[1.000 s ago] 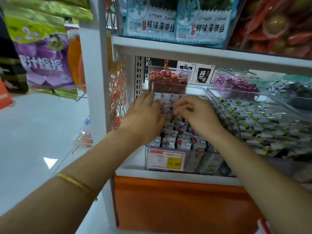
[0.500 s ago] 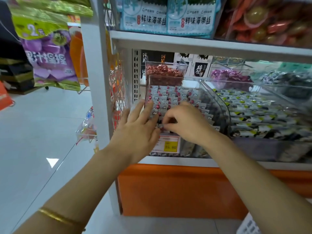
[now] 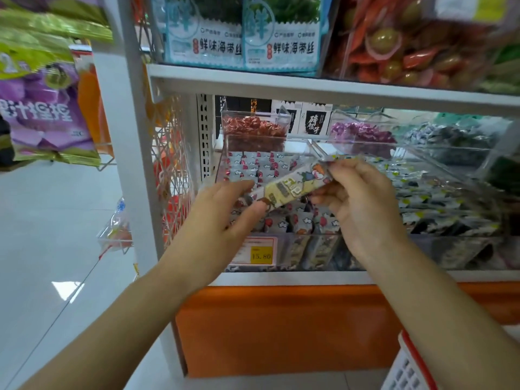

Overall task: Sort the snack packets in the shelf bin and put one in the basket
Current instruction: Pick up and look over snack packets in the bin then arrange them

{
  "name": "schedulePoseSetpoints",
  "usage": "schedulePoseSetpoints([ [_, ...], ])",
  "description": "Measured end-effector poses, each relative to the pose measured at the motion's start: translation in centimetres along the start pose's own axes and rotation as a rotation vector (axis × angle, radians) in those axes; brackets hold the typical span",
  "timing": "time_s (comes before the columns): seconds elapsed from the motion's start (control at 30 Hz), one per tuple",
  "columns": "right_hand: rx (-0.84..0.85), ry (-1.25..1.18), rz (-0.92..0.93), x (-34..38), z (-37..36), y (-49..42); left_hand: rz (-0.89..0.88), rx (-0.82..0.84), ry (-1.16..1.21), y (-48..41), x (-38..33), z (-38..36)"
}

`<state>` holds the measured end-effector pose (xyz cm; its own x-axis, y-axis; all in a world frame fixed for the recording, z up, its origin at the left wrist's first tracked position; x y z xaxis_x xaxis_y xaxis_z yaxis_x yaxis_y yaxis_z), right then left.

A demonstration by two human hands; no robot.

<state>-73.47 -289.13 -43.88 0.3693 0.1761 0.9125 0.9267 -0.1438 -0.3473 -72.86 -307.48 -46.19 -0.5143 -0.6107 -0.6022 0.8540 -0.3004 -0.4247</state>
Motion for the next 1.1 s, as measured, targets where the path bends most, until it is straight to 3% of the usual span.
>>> schedulePoseSetpoints([
  [0.07, 0.002, -0.086, -0.062, -0.2, 0.5, 0.5, 0.063, 0.023, 0.205, 0.0, -0.3, -0.2],
  [0.3, 0.077, 0.01, -0.055, -0.1, 2.3, 1.5, 0.279, 0.084, 0.707, 0.0, -0.3, -0.6],
  [0.5, 0.082, -0.04, -0.164, -0.6, 2.7, 1.6, 0.356, 0.088, 1.198, -0.5, -0.3, -0.9],
  [0.77, 0.101, -0.214, -0.26, -1.2, 2.6, 1.8, 0.374, 0.037, 1.265, -0.5, -0.3, -0.8],
  [0.93, 0.095, -0.07, -0.122, -1.3, 2.8, 1.9, 0.366, 0.131, 1.244, -0.5, -0.5, -0.6],
  [1.1, 0.126, 0.11, -0.04, -1.4, 2.7, 2.0, 0.307, 0.12, 0.967, -0.3, -0.5, -0.7],
])
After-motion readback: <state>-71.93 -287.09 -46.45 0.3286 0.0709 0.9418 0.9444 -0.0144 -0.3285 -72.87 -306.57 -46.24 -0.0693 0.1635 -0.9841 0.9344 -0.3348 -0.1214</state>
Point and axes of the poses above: each hand's wrist, its own y-axis away from the middle knuckle, its own z-axis out of the back of the hand, x = y × z, the point moved 1 cm from there along -y, towards the middle knuckle, and after that the axes turned 6 degrees about x, right-handed, at the moved point
